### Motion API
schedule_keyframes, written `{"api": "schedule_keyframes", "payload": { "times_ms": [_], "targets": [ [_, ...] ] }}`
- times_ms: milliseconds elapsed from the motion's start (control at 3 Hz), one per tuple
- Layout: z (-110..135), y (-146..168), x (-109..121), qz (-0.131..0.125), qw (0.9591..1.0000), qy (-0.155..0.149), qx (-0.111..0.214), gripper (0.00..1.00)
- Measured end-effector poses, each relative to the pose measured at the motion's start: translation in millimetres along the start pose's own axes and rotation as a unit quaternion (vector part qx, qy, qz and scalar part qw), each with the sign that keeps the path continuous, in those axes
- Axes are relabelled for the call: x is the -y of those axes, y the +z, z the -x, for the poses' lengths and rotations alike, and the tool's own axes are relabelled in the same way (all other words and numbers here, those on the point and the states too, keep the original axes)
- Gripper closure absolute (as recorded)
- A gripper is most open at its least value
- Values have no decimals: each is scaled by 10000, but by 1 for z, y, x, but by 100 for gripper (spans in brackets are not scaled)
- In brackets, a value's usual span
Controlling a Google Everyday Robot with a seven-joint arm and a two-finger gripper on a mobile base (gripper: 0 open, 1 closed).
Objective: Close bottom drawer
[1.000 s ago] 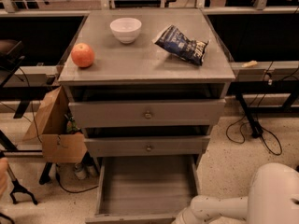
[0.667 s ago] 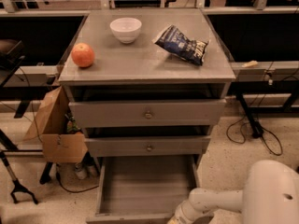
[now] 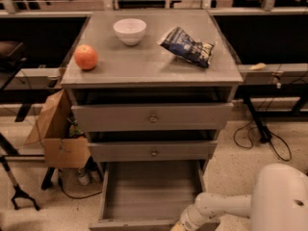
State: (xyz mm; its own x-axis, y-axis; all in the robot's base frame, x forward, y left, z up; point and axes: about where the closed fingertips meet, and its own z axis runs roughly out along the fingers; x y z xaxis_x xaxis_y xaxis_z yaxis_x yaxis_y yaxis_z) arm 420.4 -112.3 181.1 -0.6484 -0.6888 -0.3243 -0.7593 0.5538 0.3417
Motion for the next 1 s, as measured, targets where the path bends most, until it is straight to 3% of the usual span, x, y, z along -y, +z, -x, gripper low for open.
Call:
{"api": "schedule_keyframes", "payload": {
  "times_ms": [1000],
  "targets": [
    [-5,-16,8,-129,9998,117,6,100]
  ]
}}
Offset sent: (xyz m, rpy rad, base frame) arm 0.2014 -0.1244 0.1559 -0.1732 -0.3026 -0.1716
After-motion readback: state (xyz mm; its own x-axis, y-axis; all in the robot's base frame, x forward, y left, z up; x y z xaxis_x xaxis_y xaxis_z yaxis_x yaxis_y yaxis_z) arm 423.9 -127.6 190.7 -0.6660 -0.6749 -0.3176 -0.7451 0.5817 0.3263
